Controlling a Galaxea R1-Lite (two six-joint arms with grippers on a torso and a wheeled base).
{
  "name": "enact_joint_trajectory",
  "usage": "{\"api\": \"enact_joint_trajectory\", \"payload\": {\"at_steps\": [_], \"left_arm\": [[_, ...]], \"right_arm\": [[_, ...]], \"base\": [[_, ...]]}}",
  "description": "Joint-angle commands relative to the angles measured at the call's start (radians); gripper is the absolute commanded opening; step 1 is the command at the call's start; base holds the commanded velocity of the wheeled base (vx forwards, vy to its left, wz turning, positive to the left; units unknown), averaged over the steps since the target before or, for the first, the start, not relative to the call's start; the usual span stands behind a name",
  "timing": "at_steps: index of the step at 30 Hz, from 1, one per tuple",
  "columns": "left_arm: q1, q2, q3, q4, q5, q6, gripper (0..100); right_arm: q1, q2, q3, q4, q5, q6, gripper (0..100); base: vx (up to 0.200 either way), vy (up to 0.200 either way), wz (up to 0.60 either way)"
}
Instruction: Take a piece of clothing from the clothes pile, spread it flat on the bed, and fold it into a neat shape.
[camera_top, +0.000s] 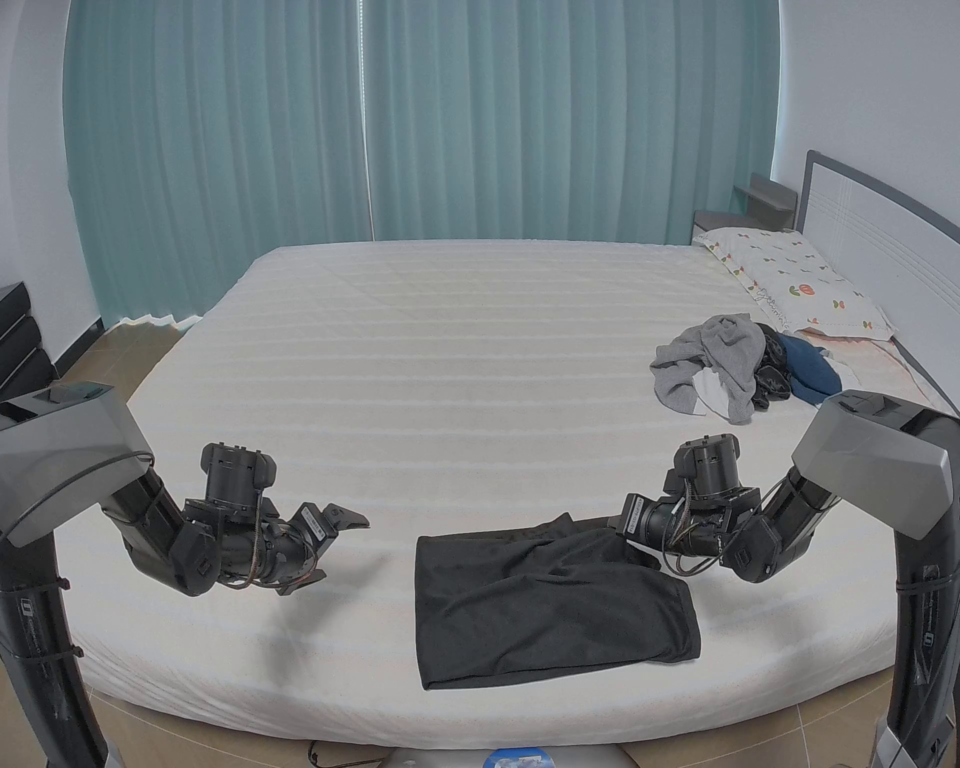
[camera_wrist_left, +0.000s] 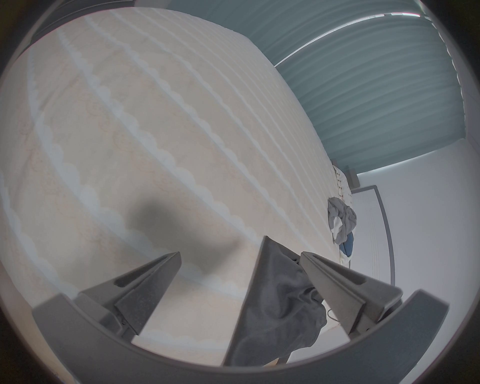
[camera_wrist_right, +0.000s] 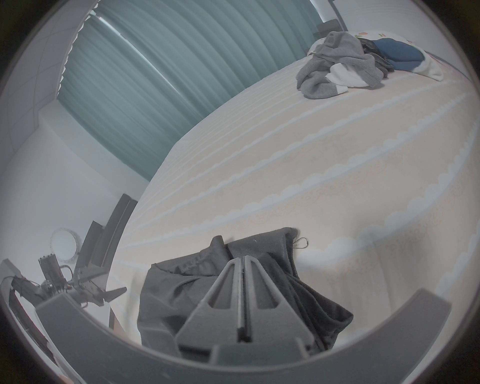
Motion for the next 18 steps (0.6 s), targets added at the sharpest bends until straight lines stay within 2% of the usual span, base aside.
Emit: {"api": "enact_joint_trajectory", "payload": {"at_steps": [1, 4, 7, 13, 18], "left_arm": [[-0.054, 0.047, -0.054, -0.001, 0.022, 0.001, 100], [-0.077, 0.069, -0.091, 0.002, 0.039, 0.001, 100], [-0.132, 0.107, -0.144, 0.002, 0.074, 0.001, 100], [-0.181, 0.146, -0.212, 0.005, 0.090, 0.004, 100], [-0.203, 0.175, -0.226, 0.003, 0.096, 0.068, 100]], "right_arm": [[-0.014, -0.028, 0.008, -0.005, -0.003, 0.005, 0], [-0.020, -0.036, 0.013, -0.005, -0.003, 0.007, 0], [-0.022, -0.045, 0.028, -0.005, -0.003, 0.007, 0], [-0.019, -0.043, 0.027, -0.005, -0.003, 0.007, 0], [-0.019, -0.042, 0.027, -0.005, -0.003, 0.007, 0]], "base": [[0.000, 0.000, 0.00], [0.000, 0.000, 0.00], [0.000, 0.000, 0.00], [0.000, 0.000, 0.00], [0.000, 0.000, 0.00]]}}
